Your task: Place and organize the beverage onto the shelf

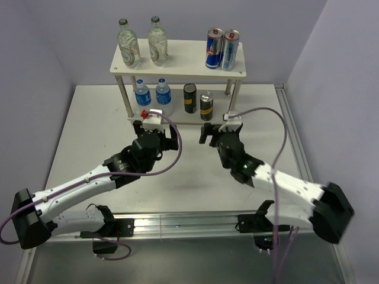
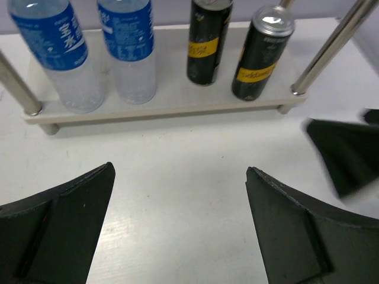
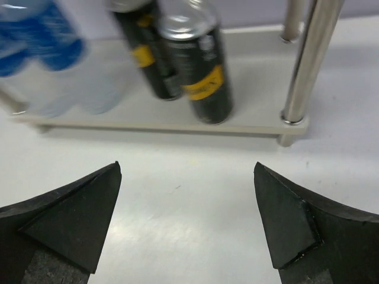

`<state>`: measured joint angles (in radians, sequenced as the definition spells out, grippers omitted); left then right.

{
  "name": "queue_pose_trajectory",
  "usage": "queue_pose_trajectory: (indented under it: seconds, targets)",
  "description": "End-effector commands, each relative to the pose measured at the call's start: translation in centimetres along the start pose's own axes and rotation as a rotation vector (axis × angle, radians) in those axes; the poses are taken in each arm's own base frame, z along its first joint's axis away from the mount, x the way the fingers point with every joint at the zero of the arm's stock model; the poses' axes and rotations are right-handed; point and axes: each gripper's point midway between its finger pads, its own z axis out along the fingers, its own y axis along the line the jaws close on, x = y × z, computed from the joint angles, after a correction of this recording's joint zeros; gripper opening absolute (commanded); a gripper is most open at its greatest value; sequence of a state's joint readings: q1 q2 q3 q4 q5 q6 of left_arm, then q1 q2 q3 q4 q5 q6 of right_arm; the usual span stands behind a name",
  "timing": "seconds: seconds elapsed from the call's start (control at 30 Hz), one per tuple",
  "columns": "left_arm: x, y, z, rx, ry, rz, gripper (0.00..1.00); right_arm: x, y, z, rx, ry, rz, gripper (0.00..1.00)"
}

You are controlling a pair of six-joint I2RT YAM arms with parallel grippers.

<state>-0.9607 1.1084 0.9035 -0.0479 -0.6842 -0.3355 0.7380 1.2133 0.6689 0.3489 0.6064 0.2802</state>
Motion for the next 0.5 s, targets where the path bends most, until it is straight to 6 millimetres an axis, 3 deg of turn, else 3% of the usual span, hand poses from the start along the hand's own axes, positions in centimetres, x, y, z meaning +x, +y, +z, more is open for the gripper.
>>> queue_pose_trajectory:
  seconds: [0.0,0.07,0.1,0.17,0.27,0.3,0.33,0.37,0.4,0.43,0.47]
  targets:
    - [-1.9,0.5,-1.2,-0.069,-0.032,-0.029,0.99,-2.9,-0.6,-5.9,-0.034,-0.044,-0.017,1.0]
    - [-2.7,0.2,-2.4,-0.071,-0.031,-0.016,0.99,-3.5,-0.9,-8.5,-0.068,-0.014,-0.046,1.0]
    - [-3.7,0.5,-3.1,-0.08,-0.054,-0.025,0.99,-7.1,-2.5,-10.0,-0.014,-0.094,0.047,1.0]
    - [-6.3,1.3,-4.9,-0.094,-0.077,-0.036,0.99,-11.0,-3.6,-12.5,-0.015,-0.149,0.199,1.0]
    - [-10.1,2.7,-7.1,-0.104,-0.103,-0.024,0.91,-14.6,-3.3,-14.9,-0.12,-0.184,0.209,1.0]
    - [-11.3,3.3,-7.9,-0.1,-0.12,-0.002,0.8,-16.1,-3.3,-15.6,-0.145,-0.21,0.191,1.0]
    - [-12.2,3.8,-8.4,-0.1,-0.136,0.015,0.54,-16.7,-2.9,-16.1,-0.183,-0.219,0.174,1.0]
    - [-13.0,4.5,-8.8,-0.12,-0.163,0.023,0.06,-17.2,-2.9,-16.5,-0.198,-0.228,0.157,1.0]
    - [-14.0,5.4,-9.5,-0.141,-0.201,0.033,0.0,-18.5,-3.1,-17.0,-0.202,-0.243,0.15,1.0]
    - [-14.4,6.1,-9.7,-0.168,-0.225,0.033,0.02,-18.8,-3.2,-17.2,-0.199,-0.239,0.146,1.0]
    - [-13.8,6.9,-9.6,-0.207,-0.229,0.055,0.27,-18.7,-3.7,-17.1,-0.168,-0.226,0.133,1.0]
